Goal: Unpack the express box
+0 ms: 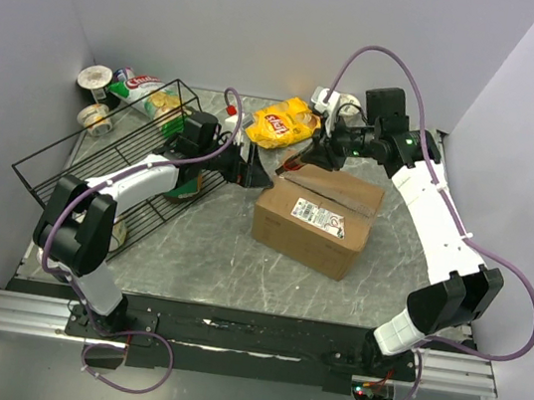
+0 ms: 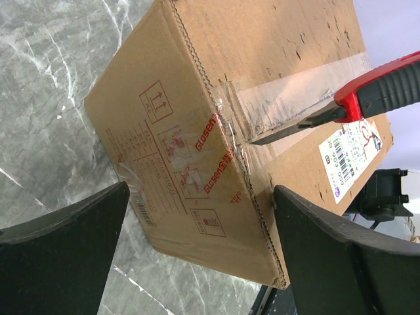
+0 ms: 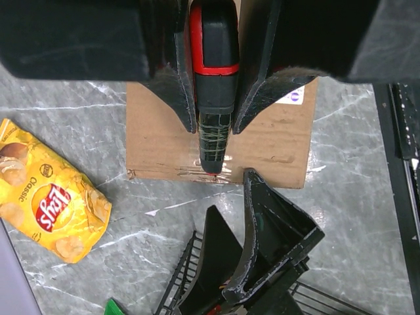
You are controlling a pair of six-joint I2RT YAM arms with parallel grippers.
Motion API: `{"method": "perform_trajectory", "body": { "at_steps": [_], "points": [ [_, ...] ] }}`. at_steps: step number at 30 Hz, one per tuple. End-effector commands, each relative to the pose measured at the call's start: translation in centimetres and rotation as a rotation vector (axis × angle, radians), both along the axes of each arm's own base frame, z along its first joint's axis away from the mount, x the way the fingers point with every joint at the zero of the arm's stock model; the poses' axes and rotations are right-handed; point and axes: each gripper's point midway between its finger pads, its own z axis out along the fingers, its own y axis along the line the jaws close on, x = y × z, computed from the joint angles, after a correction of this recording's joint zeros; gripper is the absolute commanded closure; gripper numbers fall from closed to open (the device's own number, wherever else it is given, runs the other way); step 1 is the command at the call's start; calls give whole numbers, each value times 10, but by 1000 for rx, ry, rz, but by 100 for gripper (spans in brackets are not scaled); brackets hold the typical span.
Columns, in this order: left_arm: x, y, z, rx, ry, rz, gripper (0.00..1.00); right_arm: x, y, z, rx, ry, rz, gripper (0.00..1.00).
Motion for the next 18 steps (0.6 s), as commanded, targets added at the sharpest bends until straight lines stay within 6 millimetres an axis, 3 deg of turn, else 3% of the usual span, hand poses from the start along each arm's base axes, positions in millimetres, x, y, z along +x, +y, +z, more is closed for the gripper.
{"method": "perform_trajectory", "body": {
  "at_steps": [1,18],
  "points": [
    [3,5,-23,58,17,30,4,4,-13,4,-78,-75,-28,100],
    [7,5,-28,67,23,41,4,5,-47,6,-133,-59,-63,100]
  ]
}}
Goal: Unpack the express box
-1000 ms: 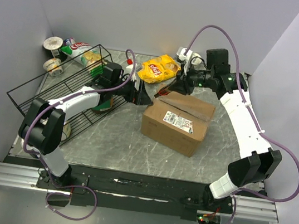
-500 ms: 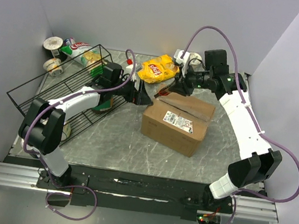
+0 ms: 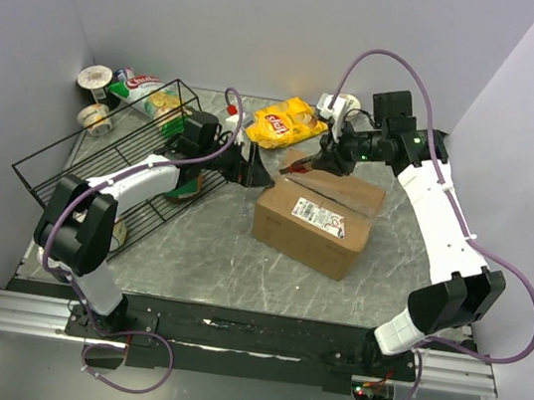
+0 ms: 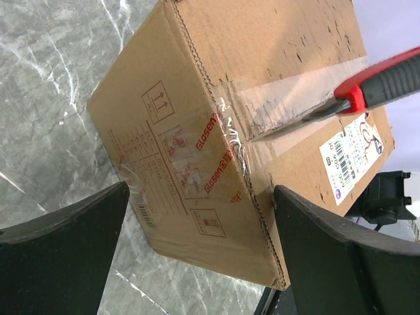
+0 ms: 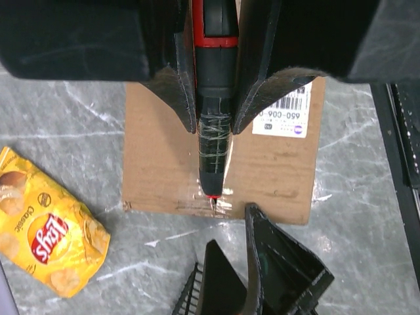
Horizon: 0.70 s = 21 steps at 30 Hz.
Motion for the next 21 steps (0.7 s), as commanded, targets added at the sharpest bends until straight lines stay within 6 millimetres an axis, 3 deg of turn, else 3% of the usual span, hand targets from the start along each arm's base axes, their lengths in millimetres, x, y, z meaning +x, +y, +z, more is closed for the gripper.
{"method": "perform_trajectory", "body": {
  "at_steps": [1,13,16,18,21],
  "points": [
    [3,6,-29,70,39,33,4,8,-24,15,-63,-63,-49,100],
    [4,6,-33,75,44,37,4,1,-37,11,-114,-10,-43,100],
    [6,6,-30,78,32,38,3,1,-36,20,-77,-11,-61,100],
    [4,1,-13,49,0,3,2,-5,-32,35,-35,-20,-49,100],
    [1,-4,36,6,-182,-85,1,-17,-27,54,5,-32,4,100]
  ]
}}
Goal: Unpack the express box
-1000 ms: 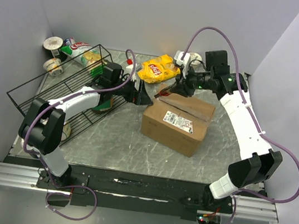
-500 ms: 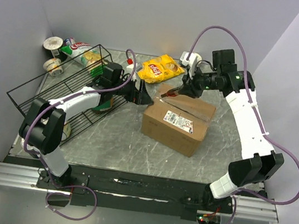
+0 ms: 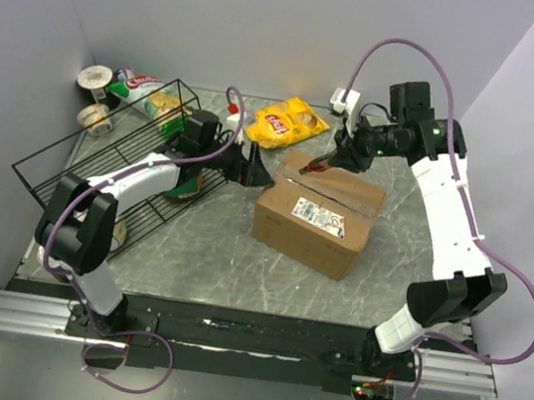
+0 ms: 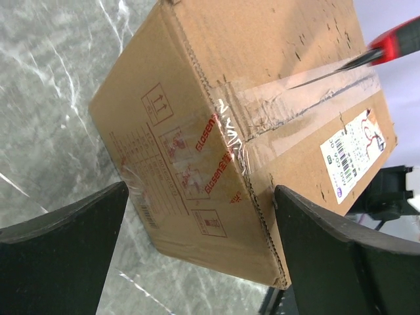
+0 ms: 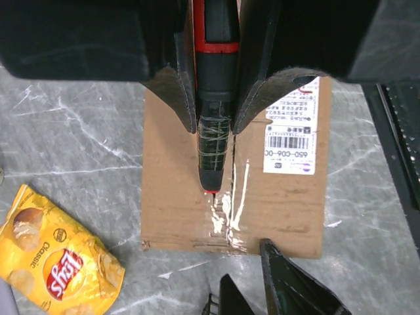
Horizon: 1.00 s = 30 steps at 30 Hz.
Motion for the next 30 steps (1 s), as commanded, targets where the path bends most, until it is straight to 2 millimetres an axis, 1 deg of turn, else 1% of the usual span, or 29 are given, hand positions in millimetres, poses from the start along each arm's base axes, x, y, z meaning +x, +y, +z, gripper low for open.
{"method": "perform_trajectory", "body": {
  "at_steps": [1,2,3,4,5,6,7,8,9,10,11,12,13,14,16,17,18,21,22,23,25,26,30],
  "points": [
    [-1,-1,61,-17,-266,-74,1,-19,6,40,87,-41,60,100],
    [0,0,82,-34,-364,-79,1,-23,6,42,93,-51,73,100],
    [-3,-1,99,-40,-476,-114,1,-26,7,42,102,-49,86,100],
    [-12,-1,121,-58,-568,-141,1,-29,8,41,105,-48,97,100],
    [-16,-5,137,-67,-644,-176,1,-30,8,42,110,-48,102,100],
    [-20,-7,139,-37,-715,-226,1,-31,10,44,116,-49,110,100],
    [-21,-12,140,-29,-726,-254,1,-32,11,49,127,-56,117,100],
    [-20,-16,153,-35,-754,-273,3,-30,12,50,131,-52,116,100],
    [-19,-20,146,-33,-730,-299,5,-30,14,51,134,-47,117,100],
    [-25,-25,149,-59,-726,-345,7,-28,15,59,143,-64,116,100],
    [-26,-29,157,-77,-736,-364,11,-25,16,59,149,-59,113,100],
    [-29,-33,159,-91,-734,-390,13,-23,17,62,151,-66,112,100],
    [-32,-39,154,-104,-716,-429,14,-23,18,67,159,-80,114,100],
    [-33,-42,159,-114,-726,-441,16,-22,19,69,165,-81,114,100],
    [-34,-50,153,-127,-700,-469,18,-22,19,75,176,-89,117,100],
    [-33,-52,155,-133,-701,-477,21,-23,22,76,185,-86,133,100],
    [-31,-56,151,-136,-684,-484,22,-26,23,75,182,-76,139,100],
    [-30,-62,155,-151,-683,-497,25,-31,26,78,183,-83,156,100],
    [-31,-65,157,-156,-688,-500,26,-32,26,76,182,-80,158,100],
    [-30,-65,161,-162,-699,-503,28,-33,26,77,180,-87,157,100],
    [-30,-67,163,-169,-694,-508,30,-34,28,74,172,-83,160,100],
    [-31,-68,166,-175,-701,-512,31,-34,28,74,172,-85,160,100],
    [-36,-68,170,-190,-711,-537,32,-33,32,74,174,-83,157,100]
  ]
}}
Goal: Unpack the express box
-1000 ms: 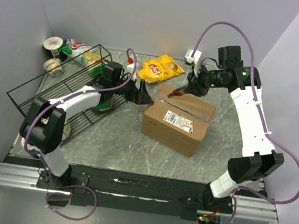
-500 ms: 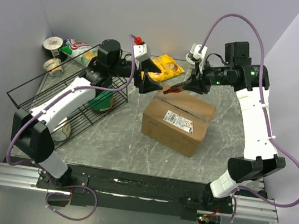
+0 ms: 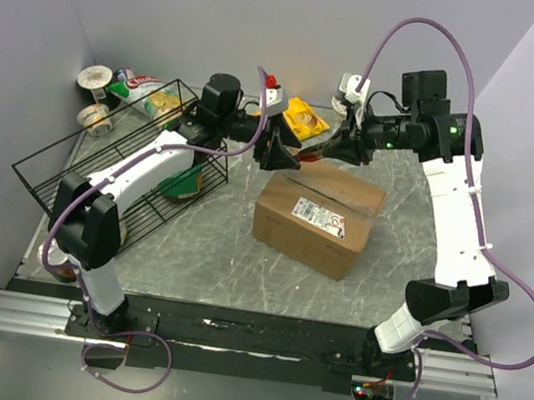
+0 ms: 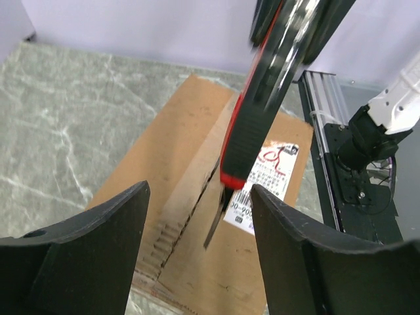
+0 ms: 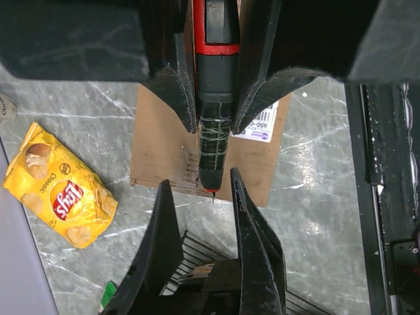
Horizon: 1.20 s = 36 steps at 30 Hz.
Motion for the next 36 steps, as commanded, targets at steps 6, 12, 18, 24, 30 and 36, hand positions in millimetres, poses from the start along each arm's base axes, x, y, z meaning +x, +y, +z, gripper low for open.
{"method": "perform_trajectory", "body": {
  "at_steps": [6,12,18,24,30,36],
  "points": [
    [-23,-9,45,-78,-94,-112,40,-1,14,8,22,-19,21,100],
    [-25,-16,35,-51,-64,-136,64,1,20,10,42,0,21,100],
    [-29,-19,45,-61,-54,-210,99,3,19,5,81,66,-12,100],
    [-31,-18,72,-142,36,-266,99,1,6,26,246,127,-71,23],
    [-34,-21,80,-197,46,-309,99,-14,10,29,309,164,-8,14],
    [-32,-23,72,-186,68,-316,99,-9,16,40,358,168,0,16]
  ]
}}
